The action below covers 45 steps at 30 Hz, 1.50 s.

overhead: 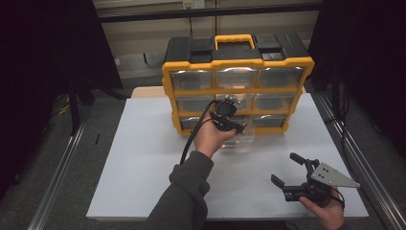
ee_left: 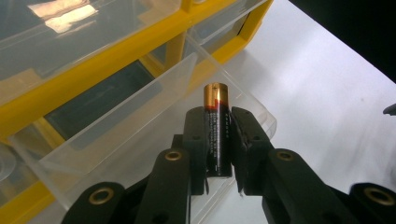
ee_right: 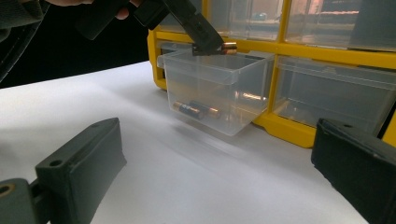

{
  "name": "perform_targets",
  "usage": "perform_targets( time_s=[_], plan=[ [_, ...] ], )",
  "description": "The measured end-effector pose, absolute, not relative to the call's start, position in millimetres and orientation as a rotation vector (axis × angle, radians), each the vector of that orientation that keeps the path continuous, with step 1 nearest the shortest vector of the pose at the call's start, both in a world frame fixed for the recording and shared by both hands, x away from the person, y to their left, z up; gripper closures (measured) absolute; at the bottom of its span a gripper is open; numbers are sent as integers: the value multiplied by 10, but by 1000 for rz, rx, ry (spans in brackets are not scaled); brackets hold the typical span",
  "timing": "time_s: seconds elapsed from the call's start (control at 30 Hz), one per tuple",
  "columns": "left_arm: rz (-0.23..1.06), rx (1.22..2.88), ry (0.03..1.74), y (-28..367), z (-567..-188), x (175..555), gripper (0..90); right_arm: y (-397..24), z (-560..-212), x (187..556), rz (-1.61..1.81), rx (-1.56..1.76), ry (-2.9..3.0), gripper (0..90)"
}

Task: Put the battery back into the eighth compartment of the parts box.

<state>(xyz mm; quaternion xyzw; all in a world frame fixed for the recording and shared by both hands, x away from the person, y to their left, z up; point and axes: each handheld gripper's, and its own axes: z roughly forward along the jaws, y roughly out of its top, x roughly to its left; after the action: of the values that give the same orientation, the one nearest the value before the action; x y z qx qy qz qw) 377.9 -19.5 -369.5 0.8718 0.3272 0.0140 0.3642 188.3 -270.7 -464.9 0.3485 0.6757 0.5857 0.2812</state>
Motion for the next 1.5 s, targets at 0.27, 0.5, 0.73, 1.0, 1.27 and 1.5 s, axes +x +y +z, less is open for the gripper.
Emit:
perform_targets(
  time_s=[0.27, 0.5, 0.73, 1.0, 1.27, 1.5],
  plan=[
    [36, 2252, 848, -230, -3711, 3778, 771, -2710, -4650, 1884, 1569, 934, 1810, 18],
    [43, 2250, 836, -252, -3723, 3780, 771, -2711, -4649, 1886, 1571, 932, 1808, 18],
    [40, 2246, 837, -265, -3731, 3793, 771, -2713, -4649, 1884, 1576, 935, 1807, 18],
    [43, 2248, 835, -301, -3755, 3795, 771, -2716, -4648, 1886, 1575, 936, 1804, 18],
    [47, 2251, 841, -315, -3772, 3808, 773, -2721, -4647, 1884, 1573, 935, 1808, 18],
    [47, 2258, 849, -328, -3784, 3803, 772, -2721, -4647, 1883, 1572, 939, 1805, 18]
  ],
)
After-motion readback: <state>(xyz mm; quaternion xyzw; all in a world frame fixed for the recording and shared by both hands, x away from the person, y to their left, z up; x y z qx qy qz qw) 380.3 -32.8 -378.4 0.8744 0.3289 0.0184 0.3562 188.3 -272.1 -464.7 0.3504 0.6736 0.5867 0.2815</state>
